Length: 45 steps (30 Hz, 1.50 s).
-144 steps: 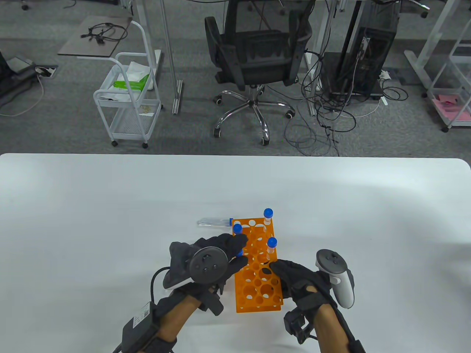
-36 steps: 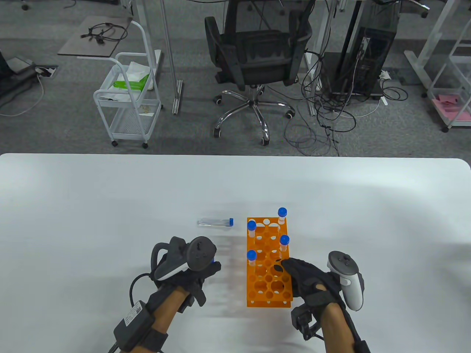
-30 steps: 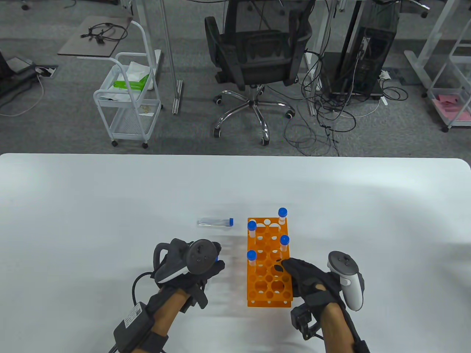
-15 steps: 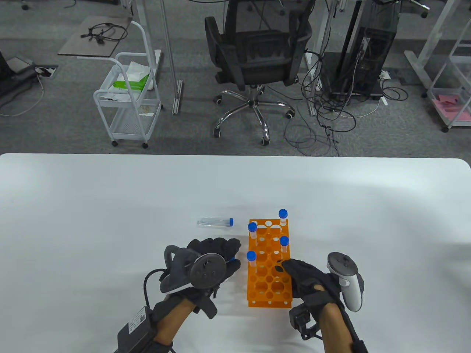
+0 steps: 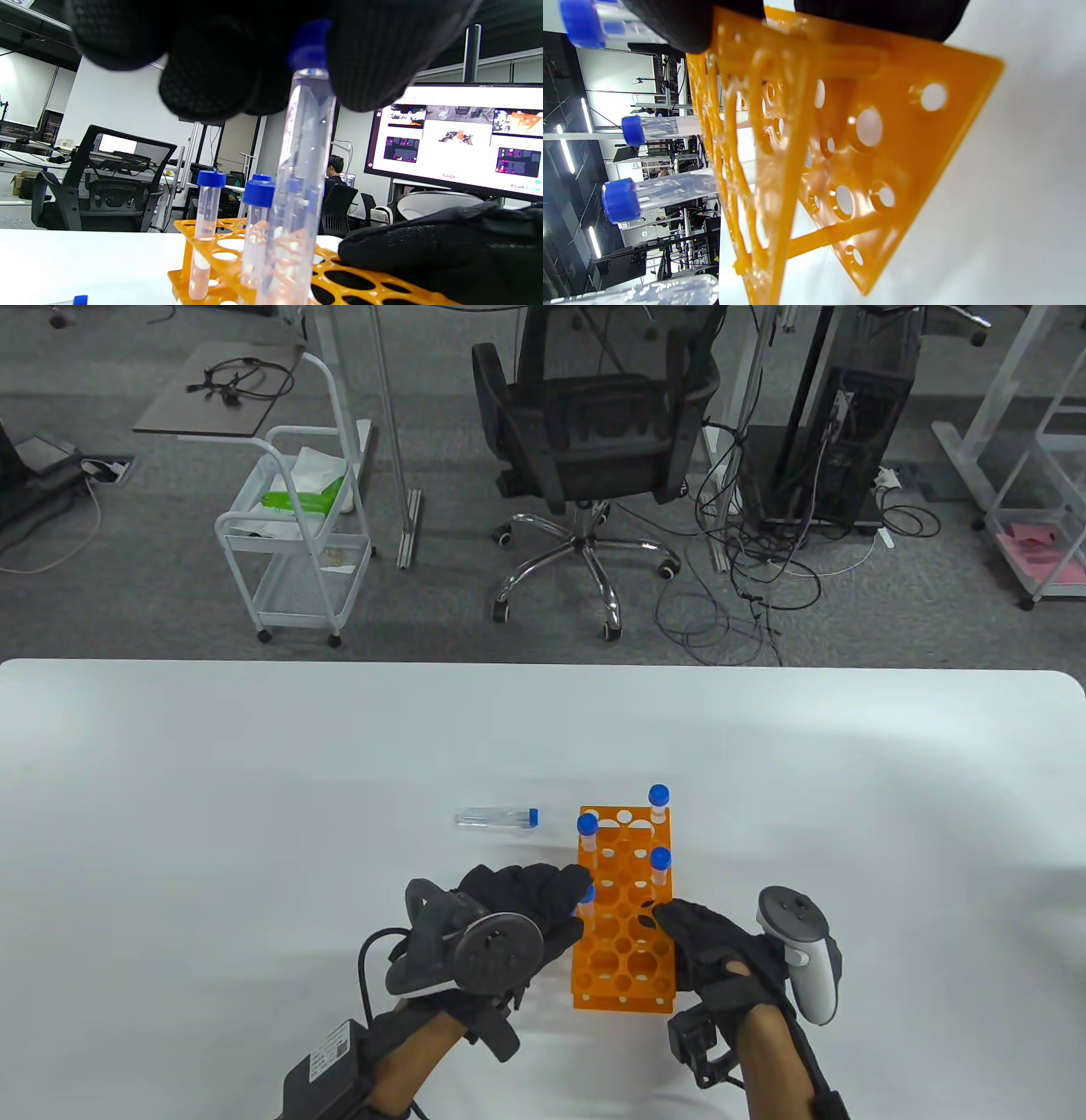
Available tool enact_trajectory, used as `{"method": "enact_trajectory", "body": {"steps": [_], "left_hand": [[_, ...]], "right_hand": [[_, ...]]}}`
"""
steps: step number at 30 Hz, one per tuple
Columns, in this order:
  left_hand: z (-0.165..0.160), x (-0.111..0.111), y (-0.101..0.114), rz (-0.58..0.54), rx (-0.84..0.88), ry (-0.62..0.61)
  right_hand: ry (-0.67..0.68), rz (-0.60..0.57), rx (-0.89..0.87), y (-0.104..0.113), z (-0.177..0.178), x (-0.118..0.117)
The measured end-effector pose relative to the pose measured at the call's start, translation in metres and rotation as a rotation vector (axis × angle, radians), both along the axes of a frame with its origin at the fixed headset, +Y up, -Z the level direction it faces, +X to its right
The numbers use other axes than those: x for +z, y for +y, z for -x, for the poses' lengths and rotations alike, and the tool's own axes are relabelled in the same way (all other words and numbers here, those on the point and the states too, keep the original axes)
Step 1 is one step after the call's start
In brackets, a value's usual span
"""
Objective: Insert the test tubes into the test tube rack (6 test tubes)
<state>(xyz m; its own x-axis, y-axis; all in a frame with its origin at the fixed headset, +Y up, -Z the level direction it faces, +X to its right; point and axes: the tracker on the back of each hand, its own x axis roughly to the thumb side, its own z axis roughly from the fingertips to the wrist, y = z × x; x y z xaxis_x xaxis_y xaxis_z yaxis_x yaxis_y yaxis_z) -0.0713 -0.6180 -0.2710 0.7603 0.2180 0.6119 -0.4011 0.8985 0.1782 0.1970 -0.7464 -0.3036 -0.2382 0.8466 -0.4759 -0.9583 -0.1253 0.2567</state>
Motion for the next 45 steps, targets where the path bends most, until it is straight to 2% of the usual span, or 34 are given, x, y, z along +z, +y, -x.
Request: {"method": "enact_trajectory", "body": {"steps": [20,45], "left_hand": [[-0.010,0.010,-0.007,-0.003,0.019,-0.054],[-0.026,0.009,-0.031,0.037,-0.077,-0.074]], "right_hand": [[-0.001,-0.008,-0.008,0.000,-0.001,0.000],[-0.018,-0.007,-0.028,-0.001,-0.005,0.000]]}}
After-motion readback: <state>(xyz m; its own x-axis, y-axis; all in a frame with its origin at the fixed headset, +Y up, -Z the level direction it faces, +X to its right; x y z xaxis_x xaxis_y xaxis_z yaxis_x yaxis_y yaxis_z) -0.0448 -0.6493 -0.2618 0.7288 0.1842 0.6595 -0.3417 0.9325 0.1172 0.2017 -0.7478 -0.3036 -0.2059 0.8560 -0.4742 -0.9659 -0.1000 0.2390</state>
